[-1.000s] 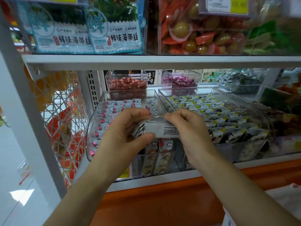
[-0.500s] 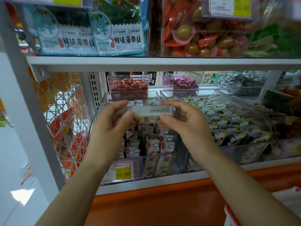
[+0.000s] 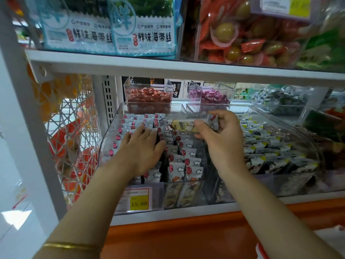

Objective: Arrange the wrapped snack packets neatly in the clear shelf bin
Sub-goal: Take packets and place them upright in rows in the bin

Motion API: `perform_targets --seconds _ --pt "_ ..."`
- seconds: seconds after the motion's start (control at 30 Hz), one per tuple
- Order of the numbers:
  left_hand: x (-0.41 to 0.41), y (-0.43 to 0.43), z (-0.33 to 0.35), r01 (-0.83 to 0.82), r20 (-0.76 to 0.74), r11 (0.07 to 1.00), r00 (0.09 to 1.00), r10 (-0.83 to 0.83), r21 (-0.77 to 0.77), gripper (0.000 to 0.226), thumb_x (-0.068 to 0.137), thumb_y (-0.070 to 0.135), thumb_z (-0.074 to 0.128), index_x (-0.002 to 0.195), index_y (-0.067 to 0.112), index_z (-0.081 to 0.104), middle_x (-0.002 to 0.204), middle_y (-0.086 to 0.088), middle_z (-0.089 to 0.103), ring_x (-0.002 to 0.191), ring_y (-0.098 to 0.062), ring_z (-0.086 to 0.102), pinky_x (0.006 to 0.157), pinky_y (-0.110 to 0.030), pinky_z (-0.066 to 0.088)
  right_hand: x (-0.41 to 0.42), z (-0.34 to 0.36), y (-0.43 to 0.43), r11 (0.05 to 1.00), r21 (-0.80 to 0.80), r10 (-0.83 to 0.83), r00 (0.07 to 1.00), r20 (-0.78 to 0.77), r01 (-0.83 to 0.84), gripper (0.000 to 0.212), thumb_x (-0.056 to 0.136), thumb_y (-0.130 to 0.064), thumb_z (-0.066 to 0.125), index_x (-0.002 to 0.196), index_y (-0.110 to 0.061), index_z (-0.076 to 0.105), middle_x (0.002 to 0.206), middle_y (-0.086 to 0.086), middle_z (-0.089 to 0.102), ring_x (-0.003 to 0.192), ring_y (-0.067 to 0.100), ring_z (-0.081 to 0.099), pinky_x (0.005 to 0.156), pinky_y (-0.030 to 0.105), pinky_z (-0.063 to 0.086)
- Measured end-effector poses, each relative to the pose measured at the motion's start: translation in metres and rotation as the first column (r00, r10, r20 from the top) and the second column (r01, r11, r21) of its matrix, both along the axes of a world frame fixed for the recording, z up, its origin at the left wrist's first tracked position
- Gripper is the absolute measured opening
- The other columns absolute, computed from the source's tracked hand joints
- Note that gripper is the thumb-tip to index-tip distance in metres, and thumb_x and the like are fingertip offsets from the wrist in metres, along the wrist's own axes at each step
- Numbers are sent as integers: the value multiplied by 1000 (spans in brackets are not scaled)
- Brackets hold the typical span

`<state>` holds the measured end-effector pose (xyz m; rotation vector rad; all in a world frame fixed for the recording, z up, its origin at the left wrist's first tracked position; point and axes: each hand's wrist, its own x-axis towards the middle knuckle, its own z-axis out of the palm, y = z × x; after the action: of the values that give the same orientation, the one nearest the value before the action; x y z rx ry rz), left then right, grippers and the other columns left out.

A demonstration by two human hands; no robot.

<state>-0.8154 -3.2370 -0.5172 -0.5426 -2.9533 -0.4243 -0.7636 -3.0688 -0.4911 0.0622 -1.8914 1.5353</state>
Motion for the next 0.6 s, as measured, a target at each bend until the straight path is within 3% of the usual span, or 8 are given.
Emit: perform_targets --seconds 0.1,0.27,0.33,0.4,0.47,0.53,0.6 --pt "-5 1 -1 17 43 990 999 -11 -136 64 96 50 5 149 16 19 159 -1 9 145 -14 -7 115 -48 -5 1 -2 0 998 56 -9 1000 -8 9 26 82 -20 70 90 -33 48 91 2 59 86 31 64 79 53 52" --pt "11 -6 3 41 -3 994 999 -42 -97 60 93 51 14 140 22 39 153 3 26 144 -13 6 114 -50 -1 -3 2 -1 989 148 -20 1000 -23 23 25 84 -21 69 101 -20 51 90 7 59 84 29 63 77 51 53" --pt "21 -9 6 56 -13 994 998 -58 -92 57 91 51 17 133 24 45 146 3 33 140 -15 17 116 -50 5 -11 8 -7 971 235 -23 999 -46 34 25 84 -18 68 101 -17 51 88 0 55 85 27 62 76 49 53" --pt "30 -12 7 72 -17 992 997 -74 -103 54 91 49 18 130 24 47 143 3 36 137 -17 21 115 -49 8 -25 13 -15 946 325 25 1000 -14 -19 23 84 -16 68 100 -13 52 87 -5 51 86 23 59 77 38 52" --pt "35 -14 8 77 -13 992 997 -79 -102 51 93 47 20 131 24 45 144 3 34 138 -16 21 115 -49 9 -41 17 -24 881 462 78 995 66 -100 24 82 -17 70 100 -13 54 90 -4 52 82 13 54 65 19 43" --pt "37 -16 9 82 -9 994 997 -83 -70 47 96 44 22 135 25 42 146 4 32 139 -14 18 115 -49 8 -55 16 -34 775 610 101 986 136 -164 27 80 -18 71 103 -13 57 97 -1 56 81 9 49 60 17 33" --pt "37 -16 9 111 -12 993 994 -112 -33 45 98 41 24 135 25 42 149 6 31 141 -12 15 115 -49 8 -66 10 -45 659 722 98 976 196 -211 32 81 -17 71 109 -11 58 109 6 57 91 15 50 65 21 33"
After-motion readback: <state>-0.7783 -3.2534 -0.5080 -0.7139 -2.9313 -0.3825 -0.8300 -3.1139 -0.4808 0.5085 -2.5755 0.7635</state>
